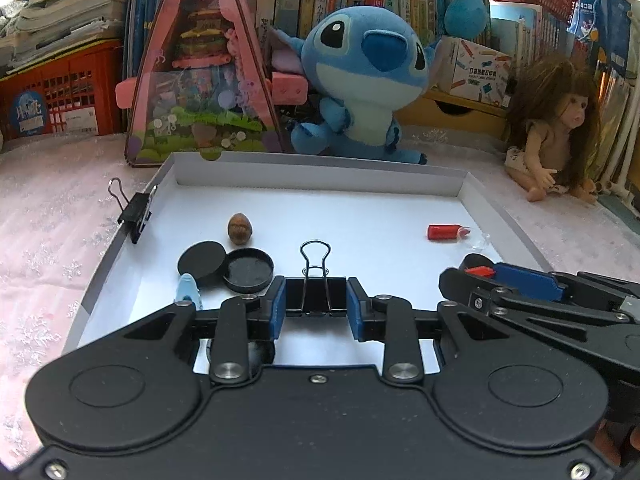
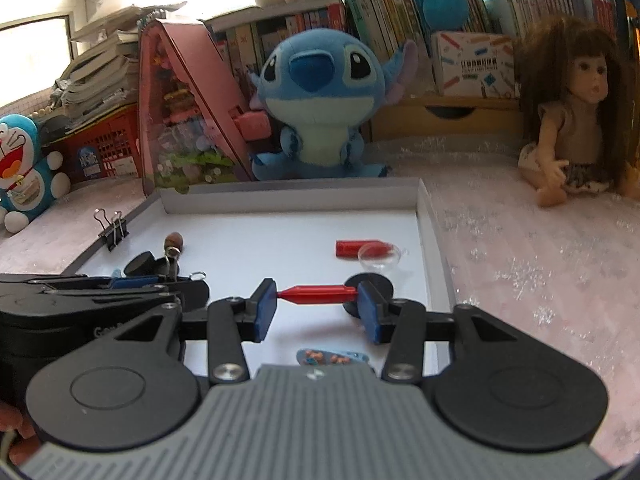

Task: Organize rigid objects
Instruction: 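Carry the binder clip and red marker over the white box with both tools, then open both tools to drop the clip and marker into the box, then withdraw both open tools from the box back over the table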

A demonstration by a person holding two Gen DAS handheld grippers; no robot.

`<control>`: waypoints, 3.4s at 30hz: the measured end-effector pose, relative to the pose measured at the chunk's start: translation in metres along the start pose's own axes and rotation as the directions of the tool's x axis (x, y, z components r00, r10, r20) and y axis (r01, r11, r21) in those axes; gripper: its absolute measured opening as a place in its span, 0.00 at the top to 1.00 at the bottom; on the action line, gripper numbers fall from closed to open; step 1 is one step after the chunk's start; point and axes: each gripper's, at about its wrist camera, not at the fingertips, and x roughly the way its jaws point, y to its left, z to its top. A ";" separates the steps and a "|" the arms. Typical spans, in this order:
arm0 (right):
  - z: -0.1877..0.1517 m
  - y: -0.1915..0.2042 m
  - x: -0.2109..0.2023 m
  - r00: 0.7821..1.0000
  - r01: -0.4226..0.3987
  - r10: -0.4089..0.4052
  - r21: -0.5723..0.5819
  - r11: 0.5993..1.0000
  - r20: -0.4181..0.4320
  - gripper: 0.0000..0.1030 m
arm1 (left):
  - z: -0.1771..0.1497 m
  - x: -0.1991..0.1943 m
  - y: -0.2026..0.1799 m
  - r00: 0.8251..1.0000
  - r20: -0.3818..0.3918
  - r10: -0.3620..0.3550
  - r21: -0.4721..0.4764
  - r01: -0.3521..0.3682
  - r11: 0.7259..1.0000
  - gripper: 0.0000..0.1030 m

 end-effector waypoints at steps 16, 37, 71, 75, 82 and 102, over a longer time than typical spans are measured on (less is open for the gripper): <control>0.001 0.000 -0.004 1.000 -0.002 0.002 -0.007 1.000 0.017 0.43 | 0.001 -0.006 -0.005 1.000 0.013 0.021 0.027 -0.021 0.999 0.67; 0.005 0.005 -0.055 0.993 0.072 -0.071 -0.008 0.997 0.099 0.14 | 0.001 -0.068 -0.002 0.996 0.072 0.044 0.052 -0.048 0.997 0.31; -0.047 0.010 -0.080 0.993 0.118 -0.119 -0.051 0.992 0.001 0.00 | -0.065 -0.093 0.019 0.997 -0.010 0.079 0.037 -0.078 0.996 0.16; -0.049 0.011 -0.076 0.992 0.128 -0.129 -0.056 0.990 -0.016 0.00 | -0.068 -0.087 0.021 0.996 -0.031 0.088 0.032 -0.087 0.996 0.15; -0.053 0.010 -0.065 0.985 0.144 -0.150 -0.068 0.987 -0.080 0.00 | -0.071 -0.082 0.022 0.994 -0.026 0.106 0.036 -0.106 0.994 0.09; -0.055 0.007 -0.060 0.983 0.140 -0.145 -0.054 0.989 -0.109 0.00 | -0.071 -0.077 0.025 0.993 -0.035 0.115 0.027 -0.114 0.993 0.00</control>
